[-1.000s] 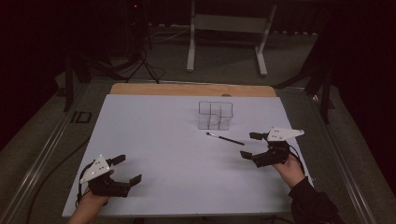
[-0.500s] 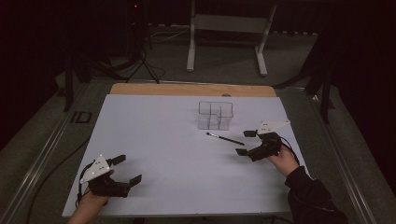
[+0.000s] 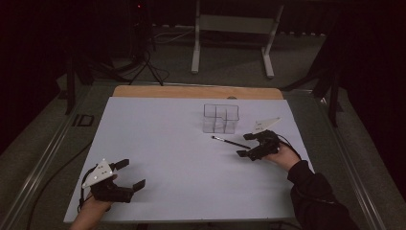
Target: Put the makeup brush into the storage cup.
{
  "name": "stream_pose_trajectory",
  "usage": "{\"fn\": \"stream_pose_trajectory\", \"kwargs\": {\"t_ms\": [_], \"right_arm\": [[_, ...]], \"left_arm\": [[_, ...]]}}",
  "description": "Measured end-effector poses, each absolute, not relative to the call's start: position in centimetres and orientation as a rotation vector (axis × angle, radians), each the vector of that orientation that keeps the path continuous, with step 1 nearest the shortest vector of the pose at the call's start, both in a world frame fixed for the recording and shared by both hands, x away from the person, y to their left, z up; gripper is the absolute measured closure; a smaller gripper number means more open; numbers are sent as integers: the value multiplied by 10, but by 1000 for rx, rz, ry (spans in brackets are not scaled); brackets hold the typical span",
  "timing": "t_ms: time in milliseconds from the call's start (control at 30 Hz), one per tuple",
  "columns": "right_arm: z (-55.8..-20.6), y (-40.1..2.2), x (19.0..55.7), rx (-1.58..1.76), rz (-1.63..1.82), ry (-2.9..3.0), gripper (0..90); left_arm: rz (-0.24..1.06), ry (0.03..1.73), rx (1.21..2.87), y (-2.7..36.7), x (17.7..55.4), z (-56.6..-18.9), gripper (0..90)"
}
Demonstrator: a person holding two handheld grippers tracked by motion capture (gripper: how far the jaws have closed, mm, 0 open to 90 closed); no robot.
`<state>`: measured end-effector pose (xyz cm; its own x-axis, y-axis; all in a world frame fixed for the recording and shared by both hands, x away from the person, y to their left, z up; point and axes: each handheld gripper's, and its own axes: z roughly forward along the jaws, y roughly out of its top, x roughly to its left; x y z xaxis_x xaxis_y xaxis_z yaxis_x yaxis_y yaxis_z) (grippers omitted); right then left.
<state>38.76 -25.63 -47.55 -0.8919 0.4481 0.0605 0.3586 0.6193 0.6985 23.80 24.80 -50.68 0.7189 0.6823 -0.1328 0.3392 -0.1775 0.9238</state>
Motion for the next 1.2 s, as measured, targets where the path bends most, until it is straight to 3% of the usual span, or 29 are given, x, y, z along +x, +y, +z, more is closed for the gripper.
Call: {"fn": "stream_pose_trajectory", "kwargs": {"t_ms": [167,433,567,1200], "right_arm": [[-477,-252,394,675,1079,2757,229],[-473,-247,403,667,1023,2795,321],[-468,-238,411,647,934,2832,486],[-474,-210,437,560,698,2959,554]], "left_arm": [[373,805,1782,248,238,-507,14],[373,802,1785,248,238,-507,14],[373,800,1789,247,238,-507,14],[373,794,1796,247,238,-507,14]]}}
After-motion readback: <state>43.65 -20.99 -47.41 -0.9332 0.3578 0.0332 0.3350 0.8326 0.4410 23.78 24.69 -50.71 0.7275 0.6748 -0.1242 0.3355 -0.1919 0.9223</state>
